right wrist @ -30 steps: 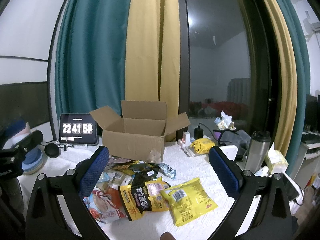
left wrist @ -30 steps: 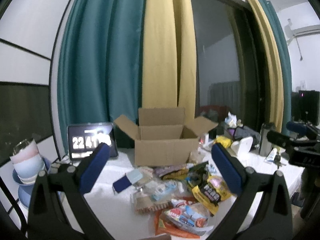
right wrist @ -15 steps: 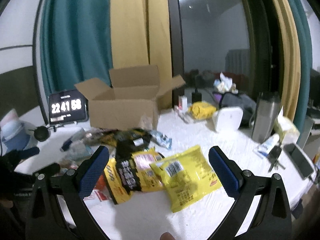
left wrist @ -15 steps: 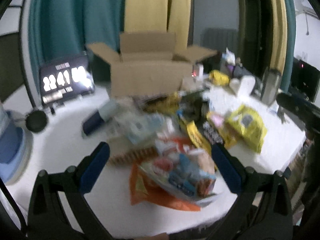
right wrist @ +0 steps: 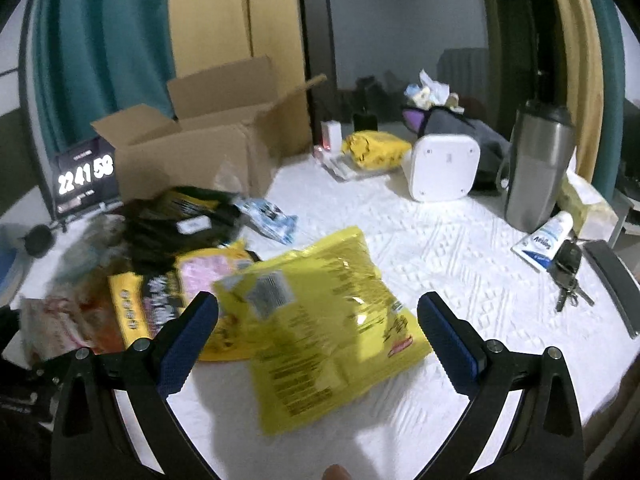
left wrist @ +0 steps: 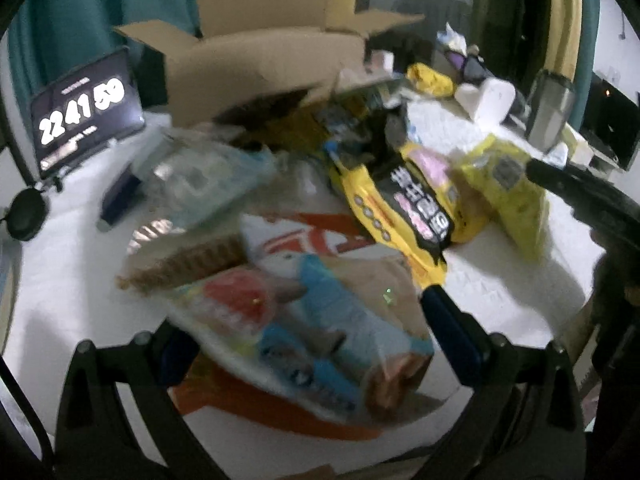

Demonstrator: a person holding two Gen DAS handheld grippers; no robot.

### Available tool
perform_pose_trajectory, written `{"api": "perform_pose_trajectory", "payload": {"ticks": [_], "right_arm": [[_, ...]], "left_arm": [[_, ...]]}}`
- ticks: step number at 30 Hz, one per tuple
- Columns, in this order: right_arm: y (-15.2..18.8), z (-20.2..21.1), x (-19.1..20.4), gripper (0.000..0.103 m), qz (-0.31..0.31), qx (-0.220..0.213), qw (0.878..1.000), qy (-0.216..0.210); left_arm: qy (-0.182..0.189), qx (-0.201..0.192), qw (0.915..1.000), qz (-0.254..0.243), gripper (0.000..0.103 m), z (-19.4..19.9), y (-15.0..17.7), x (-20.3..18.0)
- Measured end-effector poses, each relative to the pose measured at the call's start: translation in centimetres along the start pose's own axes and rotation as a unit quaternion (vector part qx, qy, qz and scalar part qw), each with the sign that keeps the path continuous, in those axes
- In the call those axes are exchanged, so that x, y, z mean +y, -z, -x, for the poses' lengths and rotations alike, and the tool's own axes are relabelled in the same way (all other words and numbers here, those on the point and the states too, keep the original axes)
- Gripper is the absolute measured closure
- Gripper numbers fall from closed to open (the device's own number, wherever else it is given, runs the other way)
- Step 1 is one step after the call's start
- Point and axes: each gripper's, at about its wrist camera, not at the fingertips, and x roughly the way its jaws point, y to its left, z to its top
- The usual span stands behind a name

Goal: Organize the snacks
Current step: 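Grasp the yellow chip bag with the right gripper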

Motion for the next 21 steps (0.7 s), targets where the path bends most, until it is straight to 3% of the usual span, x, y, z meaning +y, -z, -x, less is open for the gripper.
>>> {"api": "perform_pose_trajectory", "payload": {"ticks": [5,6,12,14,21], "right_arm": [[0.2,-3.2,-1.6,0.001,0.001,0.026,1.000,0.011],[0.2,-3.7,-1.8,0.001,0.000,0.033,0.999,0.002],[-0.2,-5.3,-1.5,0.001,0.015,0.063,0.998,-0.026],[-0.4,-5.3,-1.4,0.015,0.015,0.060,0.997,-0.037],[-1.4,-4.2,-1.0,0.037,0.015,0.045,0.998,-0.036]], "left_arm": [[0.005,0.012,0.9998,-0.014,0.015,-1.1,-0.7,-0.9],[0.007,0.013,0.9998,-0.017,0.022,-1.2,-0.9,-1.1],[0.021,0.003,0.9996,-0.020,0.028,-0.6,-1.6,-1.3],[0.022,-0.009,0.9994,-0.024,0.028,0.1,-2.0,-1.5],[0.029,-0.048,0.9978,-0.035,0.028,2.0,-3.4,-1.0]]}}
